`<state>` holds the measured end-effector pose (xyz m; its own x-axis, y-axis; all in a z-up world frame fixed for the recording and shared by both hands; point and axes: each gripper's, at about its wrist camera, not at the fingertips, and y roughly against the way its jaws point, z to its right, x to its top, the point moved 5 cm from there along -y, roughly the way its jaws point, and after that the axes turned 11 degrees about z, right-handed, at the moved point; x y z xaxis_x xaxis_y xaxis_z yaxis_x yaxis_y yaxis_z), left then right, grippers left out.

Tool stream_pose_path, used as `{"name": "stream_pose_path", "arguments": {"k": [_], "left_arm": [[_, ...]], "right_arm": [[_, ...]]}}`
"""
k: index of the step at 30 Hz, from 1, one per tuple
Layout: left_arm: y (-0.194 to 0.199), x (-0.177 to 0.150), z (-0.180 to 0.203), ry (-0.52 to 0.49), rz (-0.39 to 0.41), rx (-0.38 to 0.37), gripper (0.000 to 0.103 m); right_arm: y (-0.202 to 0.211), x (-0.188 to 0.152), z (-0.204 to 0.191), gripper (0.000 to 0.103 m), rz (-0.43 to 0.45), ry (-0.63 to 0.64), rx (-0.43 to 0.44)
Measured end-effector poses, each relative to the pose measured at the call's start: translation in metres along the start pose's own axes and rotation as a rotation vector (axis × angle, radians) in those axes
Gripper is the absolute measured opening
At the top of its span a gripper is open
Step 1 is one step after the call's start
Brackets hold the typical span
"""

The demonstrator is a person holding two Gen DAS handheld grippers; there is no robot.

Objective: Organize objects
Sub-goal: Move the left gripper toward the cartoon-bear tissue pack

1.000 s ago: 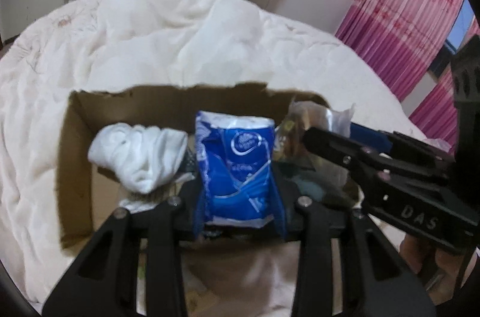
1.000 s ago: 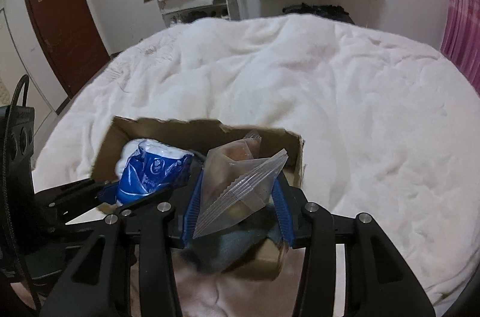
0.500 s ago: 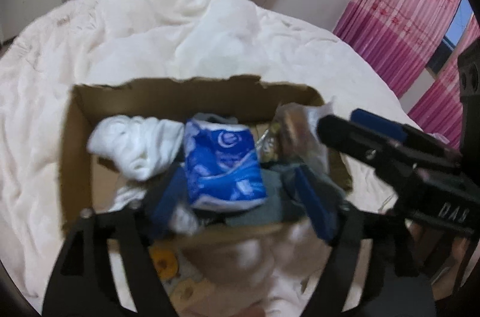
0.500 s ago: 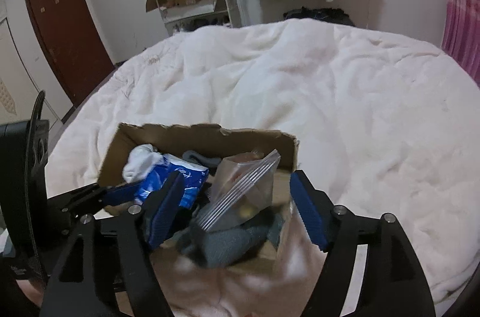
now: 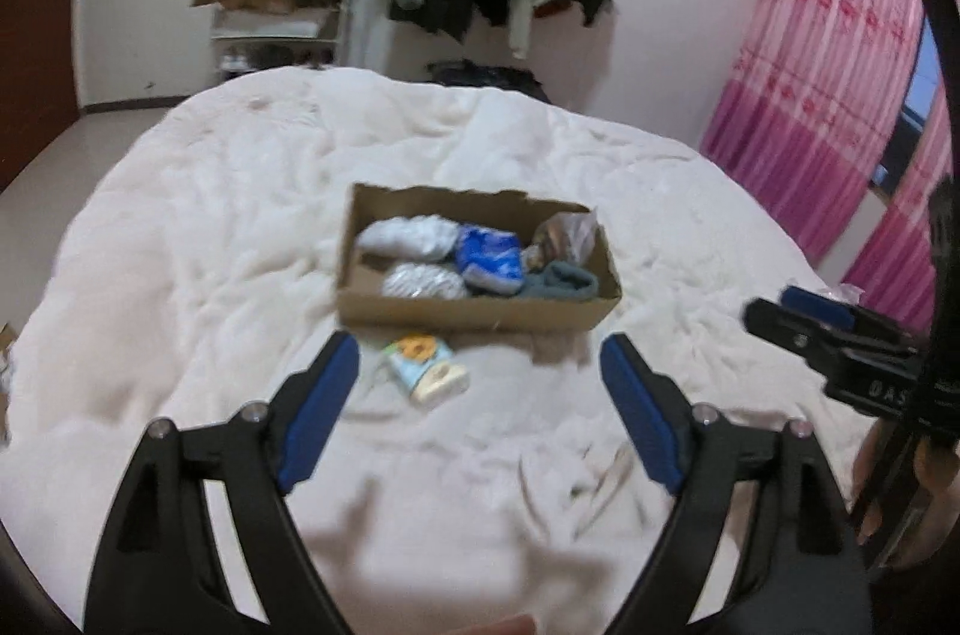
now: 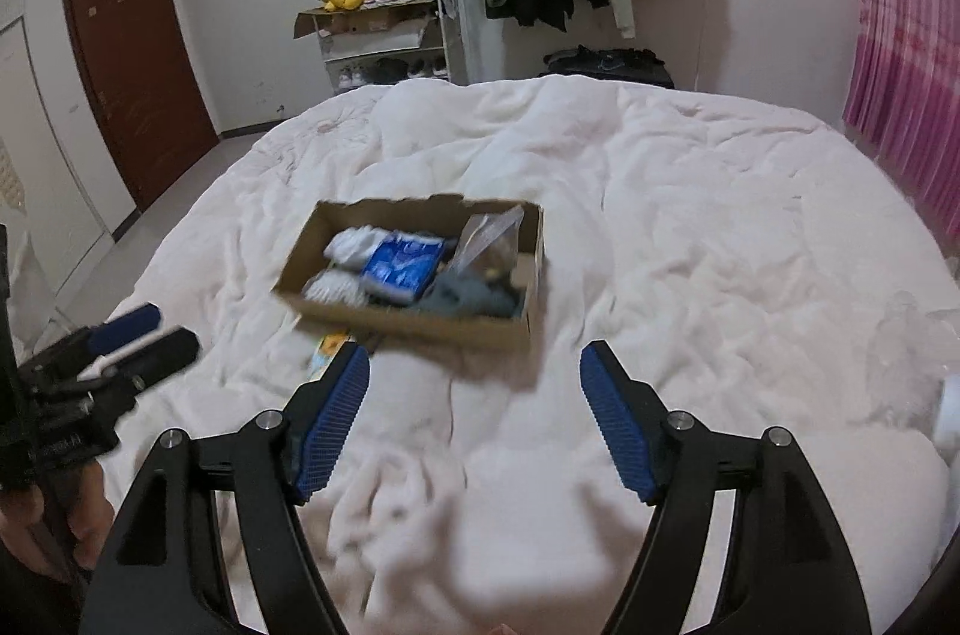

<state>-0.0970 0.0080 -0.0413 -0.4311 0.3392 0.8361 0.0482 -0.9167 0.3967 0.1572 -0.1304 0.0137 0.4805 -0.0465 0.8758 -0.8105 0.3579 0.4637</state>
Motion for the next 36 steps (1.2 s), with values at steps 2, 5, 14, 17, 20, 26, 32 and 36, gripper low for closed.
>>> {"name": "stream_pose_path", "arguments": {"k": [2,5,14,17,20,26,32,36], "left_arm": [[0.021,-0.006,-0.006,0.022,0.011,0.000,0.084],[0.044,-0.015,-0.008,0.022,0.023,0.011,0.084],[0.053,-0.030,-0.002,-0.021,0.003,-0.004,0.084],[0.055,-0.028,0.000,-0.025,0.005,-0.013,0.084],[0.052,-0.030,0.000,-0.026,-0.008,-0.023,0.084],[0.034,-0.030,0.002,-0.064,-0.015,-0.015,0.084],[-0.012,-0.031,0.006,-0.078,-0.076,-0.033,0.084],[-0.053,-0.038,0.004,-0.066,-0.137,-0.016,0.084]], "right_arm": [[0.022,-0.007,-0.005,0.076,0.006,0.018,-0.008],[0.047,-0.019,-0.012,0.076,0.007,0.023,0.002],[0.055,-0.039,-0.024,0.076,-0.007,0.064,0.014],[0.054,-0.038,-0.025,0.076,-0.004,0.074,0.009],[0.051,-0.038,-0.024,0.076,-0.009,0.074,0.011],[0.036,-0.035,-0.019,0.076,-0.015,0.073,0.015],[0.001,-0.029,-0.008,0.076,-0.037,0.067,0.014],[-0.027,-0.026,-0.002,0.076,-0.056,0.059,0.025]]}}
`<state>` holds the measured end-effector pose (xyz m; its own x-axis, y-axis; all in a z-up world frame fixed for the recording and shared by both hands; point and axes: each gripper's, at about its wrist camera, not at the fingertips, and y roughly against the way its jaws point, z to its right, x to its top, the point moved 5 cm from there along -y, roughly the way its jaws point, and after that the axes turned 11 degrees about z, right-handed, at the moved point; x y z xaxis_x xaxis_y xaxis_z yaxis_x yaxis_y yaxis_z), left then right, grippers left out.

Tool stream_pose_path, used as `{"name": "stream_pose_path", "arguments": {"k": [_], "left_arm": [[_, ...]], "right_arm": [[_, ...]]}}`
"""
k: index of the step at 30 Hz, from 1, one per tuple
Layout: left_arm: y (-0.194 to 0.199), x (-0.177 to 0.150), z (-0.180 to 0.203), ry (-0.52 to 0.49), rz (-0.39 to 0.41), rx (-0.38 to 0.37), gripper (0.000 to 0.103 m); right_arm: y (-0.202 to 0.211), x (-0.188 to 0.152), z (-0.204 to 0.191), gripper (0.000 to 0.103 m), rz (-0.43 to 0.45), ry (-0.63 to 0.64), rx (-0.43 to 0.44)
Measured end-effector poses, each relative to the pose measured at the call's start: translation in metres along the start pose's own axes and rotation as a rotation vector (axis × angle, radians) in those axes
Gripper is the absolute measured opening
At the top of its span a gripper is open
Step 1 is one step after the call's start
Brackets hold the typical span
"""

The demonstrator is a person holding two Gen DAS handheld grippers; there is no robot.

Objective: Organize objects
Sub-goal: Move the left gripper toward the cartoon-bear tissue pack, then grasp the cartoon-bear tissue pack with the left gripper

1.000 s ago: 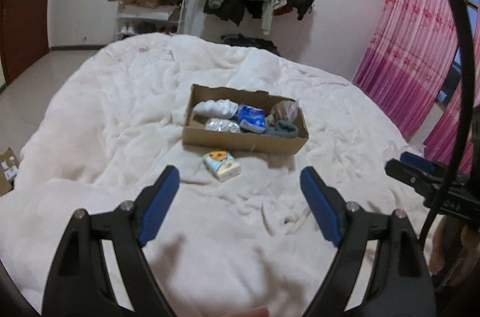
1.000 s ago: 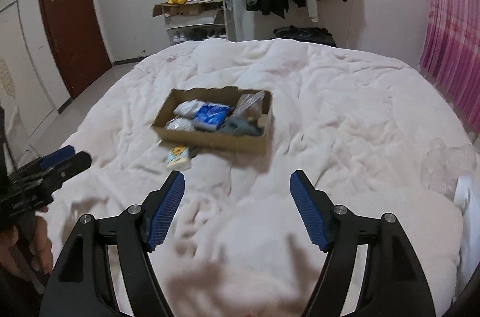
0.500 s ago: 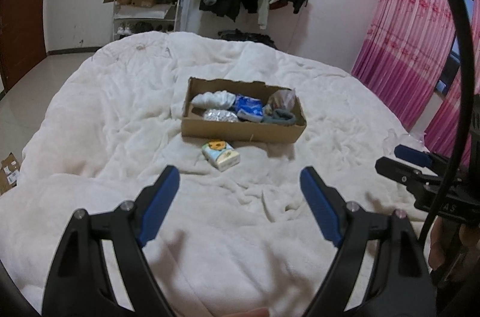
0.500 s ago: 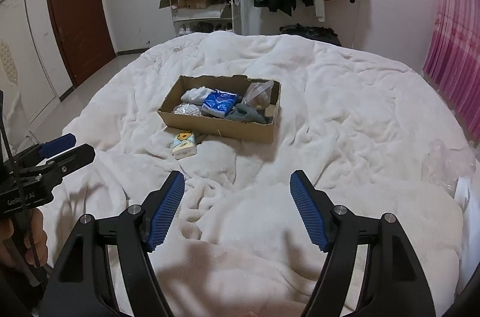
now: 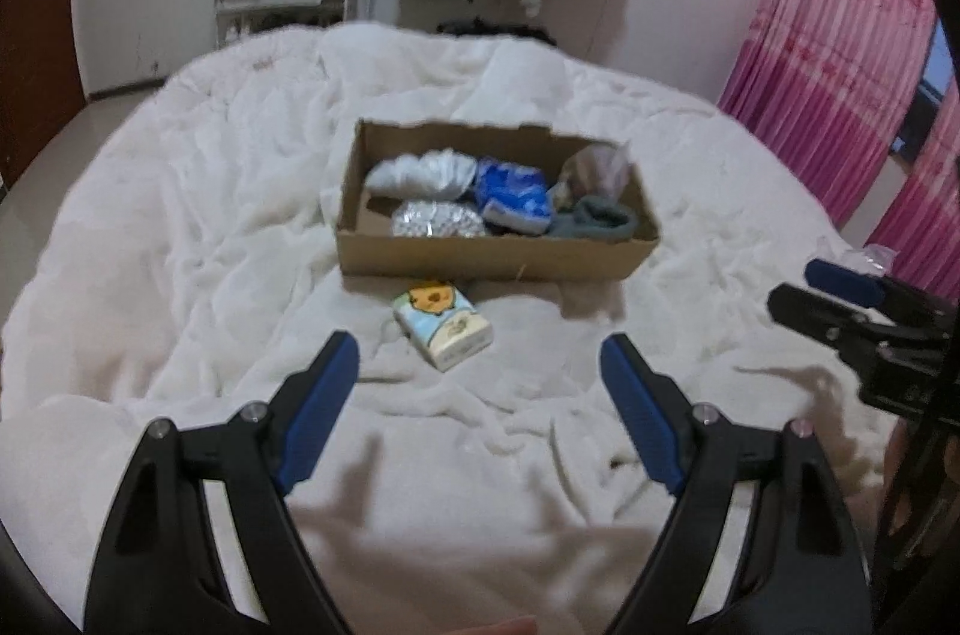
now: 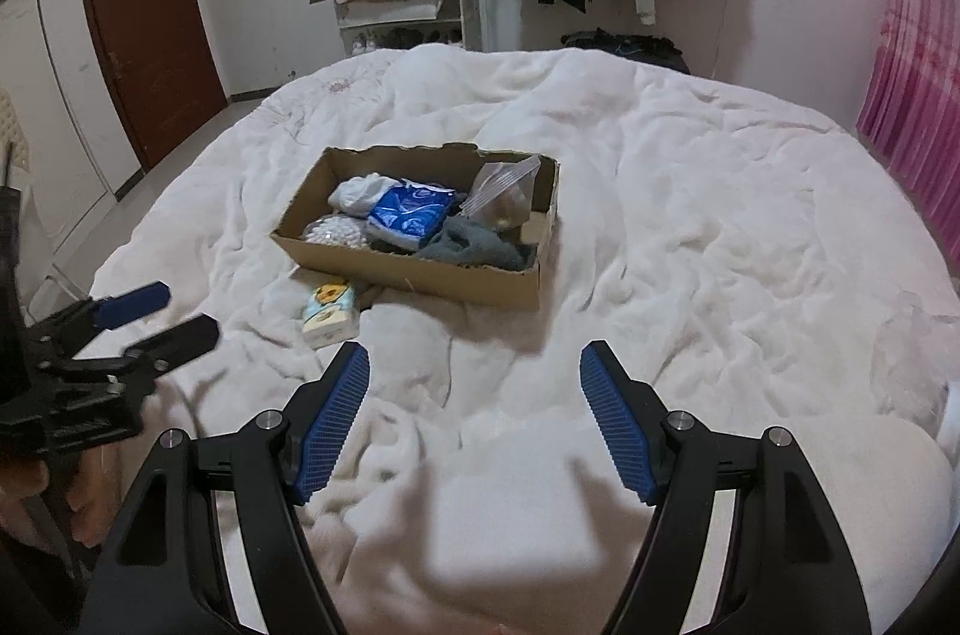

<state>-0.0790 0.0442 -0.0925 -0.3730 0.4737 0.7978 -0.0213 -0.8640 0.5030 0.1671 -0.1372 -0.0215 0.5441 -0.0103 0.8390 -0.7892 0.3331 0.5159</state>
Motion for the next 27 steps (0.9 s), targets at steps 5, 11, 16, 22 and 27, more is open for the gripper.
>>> {"name": "stream_pose_path", "arguments": {"k": [5,11,16,22,27], "left_arm": [[-0.054,-0.011,-0.008,0.054,-0.132,0.026,0.084],[-0.100,-0.019,-0.018,0.118,-0.215,0.048,0.084],[-0.135,-0.032,-0.016,0.122,-0.306,0.057,0.084],[-0.148,-0.044,-0.012,0.147,-0.388,0.008,0.056],[-0.137,-0.042,-0.009,0.164,-0.352,-0.034,0.053]], "right_arm": [[-0.039,0.000,0.015,0.076,-0.039,-0.032,0.010],[-0.075,-0.005,0.024,0.076,-0.080,-0.063,0.016],[-0.093,-0.014,0.028,0.076,-0.124,-0.078,0.022],[-0.089,-0.020,0.034,0.076,-0.131,-0.097,0.010],[-0.077,-0.023,0.034,0.076,-0.129,-0.109,0.002]]}}
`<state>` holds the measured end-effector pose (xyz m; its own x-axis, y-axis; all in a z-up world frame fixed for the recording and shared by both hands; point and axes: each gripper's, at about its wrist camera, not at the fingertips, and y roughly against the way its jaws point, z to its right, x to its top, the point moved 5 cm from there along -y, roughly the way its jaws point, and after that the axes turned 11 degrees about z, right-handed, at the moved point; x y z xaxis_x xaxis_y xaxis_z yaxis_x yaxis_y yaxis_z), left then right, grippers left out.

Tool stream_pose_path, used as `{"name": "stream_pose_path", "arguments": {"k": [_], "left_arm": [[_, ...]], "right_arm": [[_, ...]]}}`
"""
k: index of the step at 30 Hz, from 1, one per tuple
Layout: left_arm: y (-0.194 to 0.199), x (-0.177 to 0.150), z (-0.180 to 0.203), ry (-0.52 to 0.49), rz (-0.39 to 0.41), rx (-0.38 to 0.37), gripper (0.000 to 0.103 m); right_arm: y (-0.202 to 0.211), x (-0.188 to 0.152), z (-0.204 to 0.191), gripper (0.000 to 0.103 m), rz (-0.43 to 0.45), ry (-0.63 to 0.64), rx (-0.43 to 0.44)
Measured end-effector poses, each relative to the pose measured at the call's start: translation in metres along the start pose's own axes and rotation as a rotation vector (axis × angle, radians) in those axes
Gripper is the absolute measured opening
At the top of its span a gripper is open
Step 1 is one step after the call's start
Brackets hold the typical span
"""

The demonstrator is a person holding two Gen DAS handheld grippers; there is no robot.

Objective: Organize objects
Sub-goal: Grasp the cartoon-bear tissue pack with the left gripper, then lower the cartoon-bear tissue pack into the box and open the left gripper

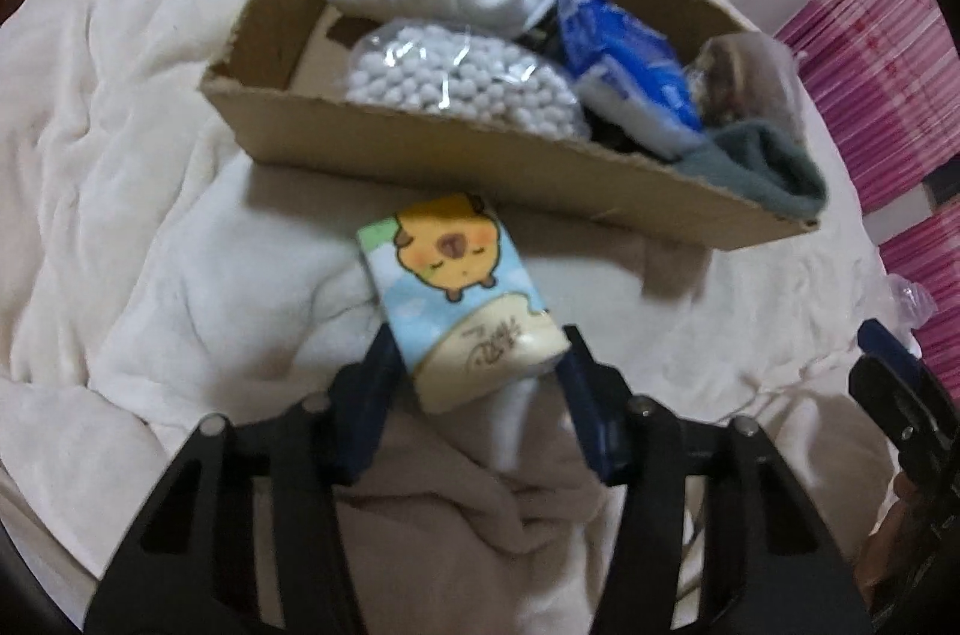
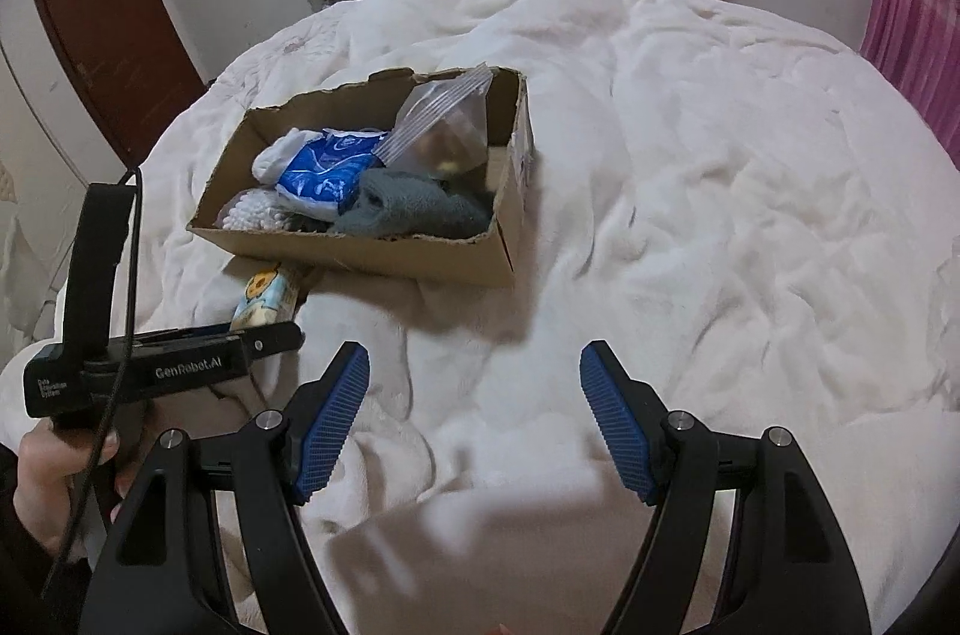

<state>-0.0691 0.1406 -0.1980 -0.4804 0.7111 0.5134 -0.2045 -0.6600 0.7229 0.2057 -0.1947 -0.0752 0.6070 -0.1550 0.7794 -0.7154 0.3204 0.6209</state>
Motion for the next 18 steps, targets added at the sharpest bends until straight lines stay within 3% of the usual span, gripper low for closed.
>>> {"name": "stream_pose_path", "arguments": {"k": [10,18], "left_arm": [[0.080,-0.008,0.011,-0.072,0.120,-0.041,0.052],[0.160,-0.007,0.012,-0.099,0.188,-0.127,0.052]], "right_arm": [[0.053,0.000,-0.017,0.076,0.051,0.005,0.020],[0.092,0.010,-0.039,0.076,0.067,0.045,0.036]]}}
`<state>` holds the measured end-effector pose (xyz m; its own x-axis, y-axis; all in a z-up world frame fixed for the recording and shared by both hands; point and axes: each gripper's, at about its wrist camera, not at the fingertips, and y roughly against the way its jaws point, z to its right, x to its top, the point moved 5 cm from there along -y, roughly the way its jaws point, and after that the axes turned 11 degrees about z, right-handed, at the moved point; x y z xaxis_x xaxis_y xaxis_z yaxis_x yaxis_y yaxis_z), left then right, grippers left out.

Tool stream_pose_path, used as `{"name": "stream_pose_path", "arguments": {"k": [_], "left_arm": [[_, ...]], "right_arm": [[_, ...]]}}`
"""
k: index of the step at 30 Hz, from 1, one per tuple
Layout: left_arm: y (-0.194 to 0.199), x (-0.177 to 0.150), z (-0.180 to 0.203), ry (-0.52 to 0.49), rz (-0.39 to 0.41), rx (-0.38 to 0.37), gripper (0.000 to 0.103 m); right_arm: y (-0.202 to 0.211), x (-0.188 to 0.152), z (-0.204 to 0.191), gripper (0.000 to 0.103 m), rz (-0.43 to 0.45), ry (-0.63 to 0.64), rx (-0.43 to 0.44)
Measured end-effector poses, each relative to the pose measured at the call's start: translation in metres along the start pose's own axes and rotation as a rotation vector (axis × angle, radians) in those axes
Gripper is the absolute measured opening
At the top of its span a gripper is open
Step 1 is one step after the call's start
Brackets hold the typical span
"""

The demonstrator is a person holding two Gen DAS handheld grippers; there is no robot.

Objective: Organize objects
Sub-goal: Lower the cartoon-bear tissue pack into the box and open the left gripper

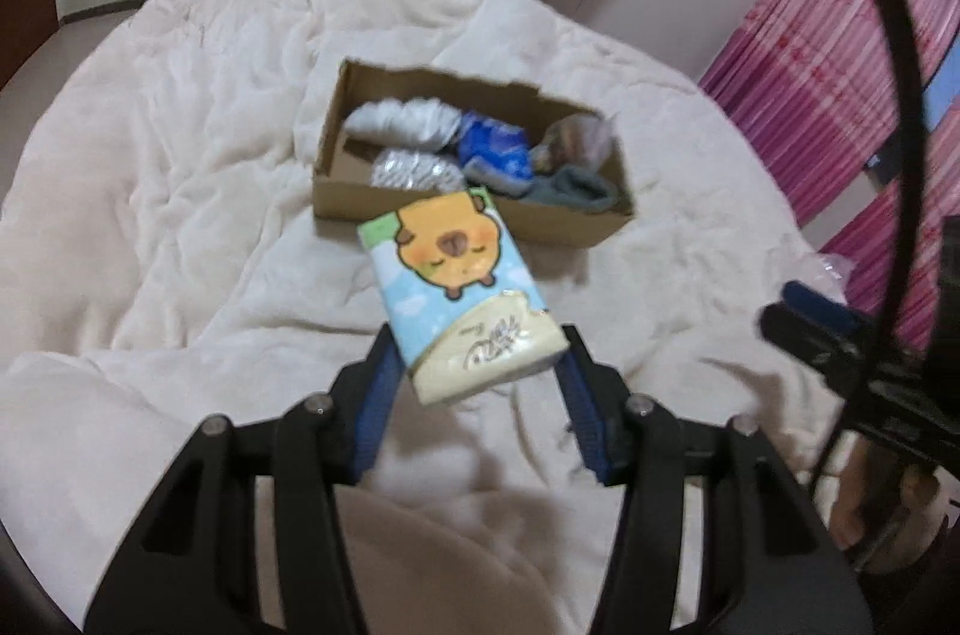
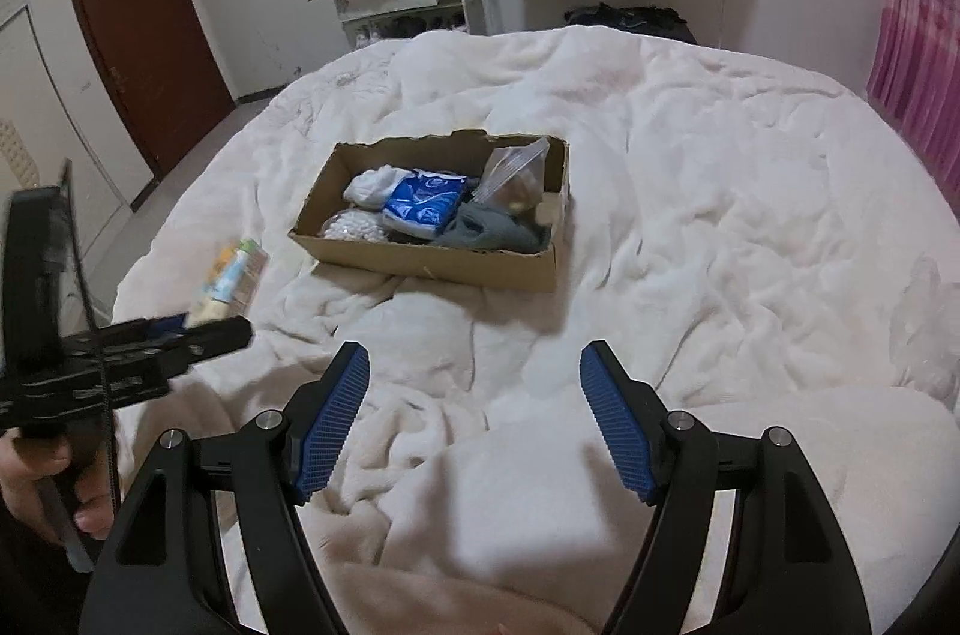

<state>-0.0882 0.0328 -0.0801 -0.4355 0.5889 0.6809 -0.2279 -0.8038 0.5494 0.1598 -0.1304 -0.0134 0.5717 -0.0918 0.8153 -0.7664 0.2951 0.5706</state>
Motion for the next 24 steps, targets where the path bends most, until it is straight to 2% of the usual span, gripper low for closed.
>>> {"name": "stream_pose_path", "arguments": {"k": [6,11,18,24], "left_arm": [[0.039,0.005,0.017,-0.053,0.039,-0.004,0.052],[0.040,0.017,0.013,-0.080,0.069,0.025,0.052],[0.004,0.051,0.006,-0.122,0.102,0.020,0.052],[-0.052,0.066,-0.010,-0.116,0.051,-0.009,0.052]], "right_arm": [[0.010,0.003,-0.016,0.076,-0.038,0.038,0.003],[0.000,0.014,-0.018,0.076,-0.023,0.048,0.002],[-0.018,0.049,-0.026,0.076,0.033,0.068,0.019],[-0.055,0.072,-0.019,0.076,0.059,0.079,-0.003]]}}
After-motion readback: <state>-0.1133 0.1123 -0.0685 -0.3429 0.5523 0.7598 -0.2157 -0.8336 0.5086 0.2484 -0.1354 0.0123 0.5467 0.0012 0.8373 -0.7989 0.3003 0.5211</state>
